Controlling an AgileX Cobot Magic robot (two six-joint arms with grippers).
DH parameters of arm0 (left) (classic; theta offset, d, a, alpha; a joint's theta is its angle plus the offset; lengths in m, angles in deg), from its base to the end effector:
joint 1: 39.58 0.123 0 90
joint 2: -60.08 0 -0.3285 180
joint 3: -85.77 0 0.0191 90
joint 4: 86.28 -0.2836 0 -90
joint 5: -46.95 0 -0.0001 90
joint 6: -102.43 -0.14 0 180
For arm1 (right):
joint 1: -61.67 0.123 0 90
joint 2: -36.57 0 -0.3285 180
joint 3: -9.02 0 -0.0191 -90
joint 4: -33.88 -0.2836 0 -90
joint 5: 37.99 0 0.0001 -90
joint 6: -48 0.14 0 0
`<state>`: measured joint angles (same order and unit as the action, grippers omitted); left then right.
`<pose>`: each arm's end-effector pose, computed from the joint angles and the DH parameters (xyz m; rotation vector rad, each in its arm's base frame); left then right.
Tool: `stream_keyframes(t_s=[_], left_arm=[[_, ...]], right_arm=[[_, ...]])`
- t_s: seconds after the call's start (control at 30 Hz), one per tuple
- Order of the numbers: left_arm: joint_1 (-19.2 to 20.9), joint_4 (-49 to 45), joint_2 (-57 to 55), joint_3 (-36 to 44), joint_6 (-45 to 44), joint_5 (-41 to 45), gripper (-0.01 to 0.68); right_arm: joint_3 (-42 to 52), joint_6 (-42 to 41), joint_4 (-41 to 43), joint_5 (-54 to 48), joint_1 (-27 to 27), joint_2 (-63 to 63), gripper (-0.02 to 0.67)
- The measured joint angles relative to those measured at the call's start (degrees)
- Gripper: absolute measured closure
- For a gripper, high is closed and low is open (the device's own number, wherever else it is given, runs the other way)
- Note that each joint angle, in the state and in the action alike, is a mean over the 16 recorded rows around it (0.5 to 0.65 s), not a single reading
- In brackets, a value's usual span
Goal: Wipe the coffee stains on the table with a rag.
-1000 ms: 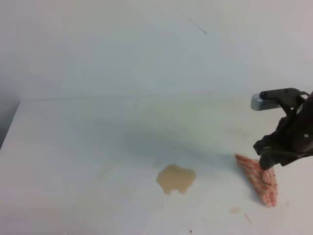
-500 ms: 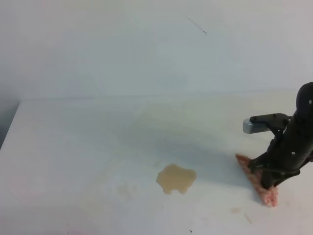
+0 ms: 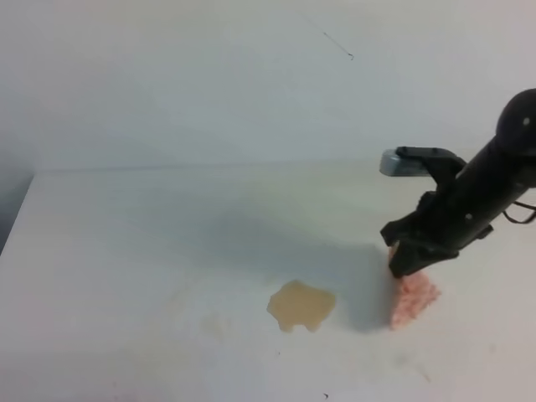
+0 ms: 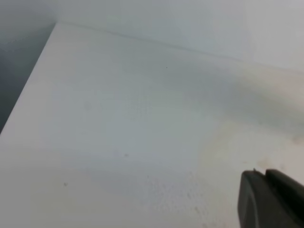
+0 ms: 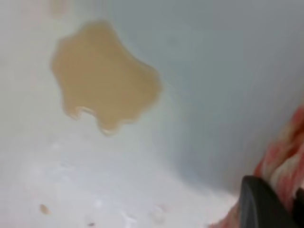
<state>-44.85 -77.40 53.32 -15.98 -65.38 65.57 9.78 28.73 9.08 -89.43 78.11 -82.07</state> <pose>0.0896 -0.0152 0.1728 -0.2078 1.8079 -0.3654 0.4100 0.1689 0.1593 -0.5504 2.8777 0.5259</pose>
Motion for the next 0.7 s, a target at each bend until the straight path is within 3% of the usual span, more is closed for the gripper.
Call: stream_keyframes(t_s=[0.43, 0.7], left_arm=[[0.00, 0.00, 0.00, 0.00, 0.00, 0.00, 0.674], [0.00, 0.00, 0.00, 0.00, 0.00, 0.00, 0.674]], right_arm=[[-11.84, -1.30, -7.57, -1.50, 13.21, -3.21, 0.631], [-15.45, 0.00, -6.54, -1.72, 16.73, -8.76, 0.631]])
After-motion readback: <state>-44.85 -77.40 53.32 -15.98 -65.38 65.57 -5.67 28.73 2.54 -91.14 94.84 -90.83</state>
